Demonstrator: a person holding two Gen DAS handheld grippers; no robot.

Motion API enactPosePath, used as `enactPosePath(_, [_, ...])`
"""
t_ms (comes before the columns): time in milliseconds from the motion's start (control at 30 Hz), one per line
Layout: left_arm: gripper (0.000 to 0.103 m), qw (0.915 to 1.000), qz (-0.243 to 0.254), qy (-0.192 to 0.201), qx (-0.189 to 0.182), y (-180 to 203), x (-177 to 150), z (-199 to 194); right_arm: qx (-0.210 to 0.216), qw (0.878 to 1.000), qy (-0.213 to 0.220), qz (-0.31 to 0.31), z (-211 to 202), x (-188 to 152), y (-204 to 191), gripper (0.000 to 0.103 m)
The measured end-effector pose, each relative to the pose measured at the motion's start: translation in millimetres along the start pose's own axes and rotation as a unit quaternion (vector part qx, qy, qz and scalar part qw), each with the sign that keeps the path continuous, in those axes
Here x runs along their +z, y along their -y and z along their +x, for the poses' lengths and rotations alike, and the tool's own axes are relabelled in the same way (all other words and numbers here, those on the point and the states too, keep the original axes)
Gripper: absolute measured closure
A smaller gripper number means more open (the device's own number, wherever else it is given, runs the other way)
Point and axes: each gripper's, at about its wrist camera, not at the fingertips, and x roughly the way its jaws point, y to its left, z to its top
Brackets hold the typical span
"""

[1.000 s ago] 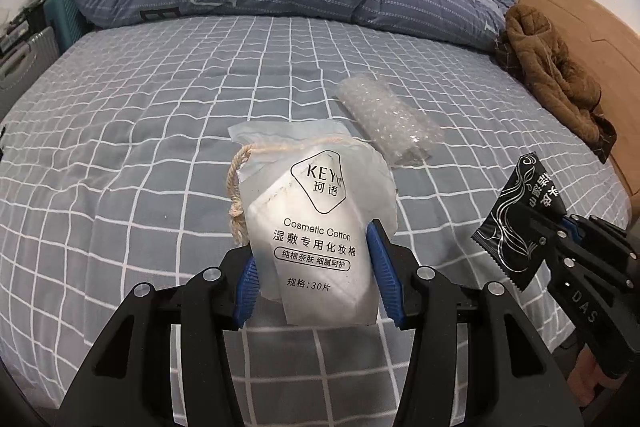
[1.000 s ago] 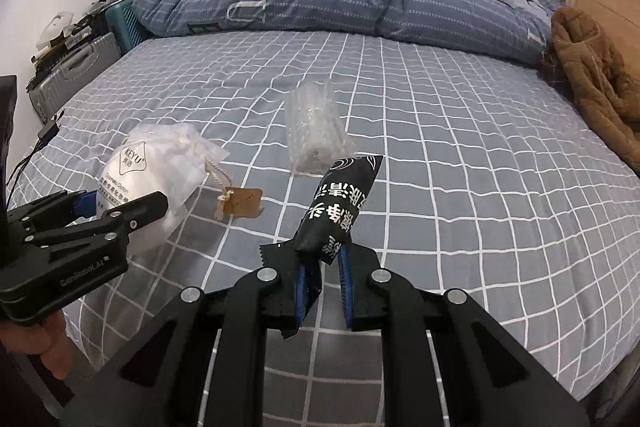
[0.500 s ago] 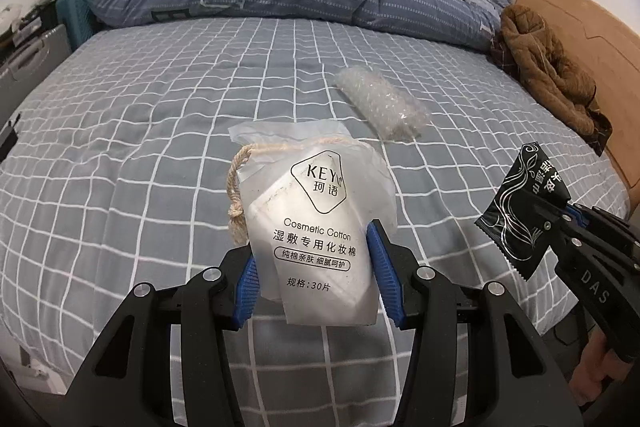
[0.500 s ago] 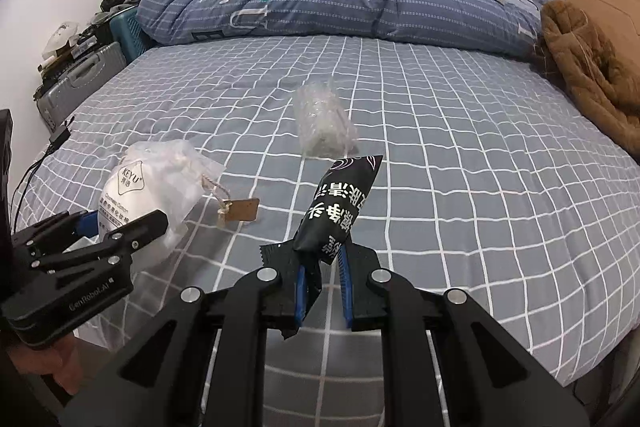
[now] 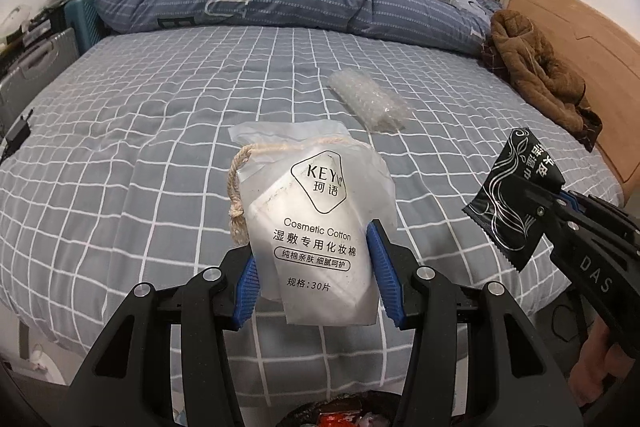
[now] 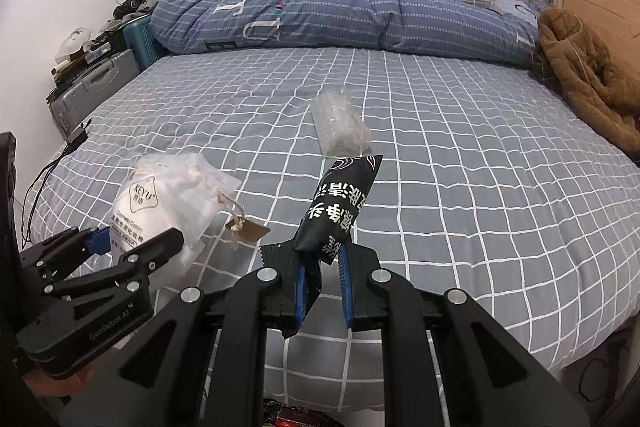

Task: Collect trash
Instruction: 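Lift the pouch and sachet and carry them toward the bin, then lower the left tool's pouch and right tool's sachet over the black bin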

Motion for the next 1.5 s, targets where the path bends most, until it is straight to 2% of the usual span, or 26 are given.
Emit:
enactPosePath(767, [0.054, 0.9998, 0.008, 0.01, -0.013, 12, -29, -40, 0.01, 1.0, 0.002, -0.009, -41, -26, -10, 0.09])
enactPosePath(1033, [0.054, 0.9997, 0.023, 0.009, -0.002, 19, -50, -53, 0.008, 1.0, -0.002, -0.01, -52, -43, -11, 0.09])
enactPosePath(1500, [0.054, 0.9994, 0.024, -0.021, -0.01, 26, -93, -68, 0.013, 1.0, -0.024, -0.012, -74, -86, -17, 0.09])
